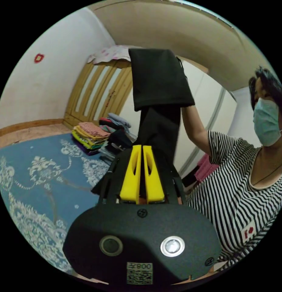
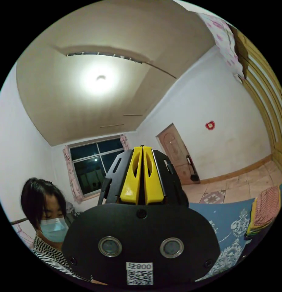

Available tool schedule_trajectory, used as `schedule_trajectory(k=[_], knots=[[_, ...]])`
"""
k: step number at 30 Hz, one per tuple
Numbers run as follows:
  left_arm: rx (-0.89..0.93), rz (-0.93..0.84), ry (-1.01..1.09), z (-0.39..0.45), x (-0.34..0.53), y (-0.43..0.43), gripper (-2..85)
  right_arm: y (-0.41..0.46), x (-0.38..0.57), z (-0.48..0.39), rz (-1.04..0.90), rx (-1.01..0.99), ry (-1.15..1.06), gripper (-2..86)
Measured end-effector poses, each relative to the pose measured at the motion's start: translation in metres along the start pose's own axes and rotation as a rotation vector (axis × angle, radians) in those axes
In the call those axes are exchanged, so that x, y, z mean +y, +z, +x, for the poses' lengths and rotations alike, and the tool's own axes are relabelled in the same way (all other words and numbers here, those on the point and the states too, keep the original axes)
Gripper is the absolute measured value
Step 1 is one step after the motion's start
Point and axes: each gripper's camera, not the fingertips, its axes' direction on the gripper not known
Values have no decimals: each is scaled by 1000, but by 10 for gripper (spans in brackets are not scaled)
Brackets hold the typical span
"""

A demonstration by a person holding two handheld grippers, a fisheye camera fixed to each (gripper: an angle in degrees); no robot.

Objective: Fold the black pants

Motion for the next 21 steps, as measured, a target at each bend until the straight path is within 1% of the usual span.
schedule_trajectory(k=[1,3,4,6,8,9,11,15,19,21], knots=[[-28,0,-7,2,1,-12,8,7,15,25,-9,-2,32,0],[-167,-7,-20,13,5,-52,6,15,37,62,-31,-10,80,0],[-204,-8,-32,15,6,-61,6,19,50,88,-51,21,101,0],[-338,-26,-112,12,5,-92,4,21,69,131,-66,66,151,0],[-406,-5,-172,4,-1,-113,4,19,92,200,-68,105,265,0],[-416,38,-212,-2,-9,-127,3,17,97,218,-63,103,293,0],[-448,81,-225,-8,-29,-148,3,11,109,278,-30,123,377,0],[-589,100,-135,-11,-103,-187,2,10,93,340,-49,177,343,0],[-685,126,-68,-6,-171,-224,1,12,51,399,19,134,266,0],[-759,184,9,8,-205,-252,2,12,34,420,40,133,208,1]])
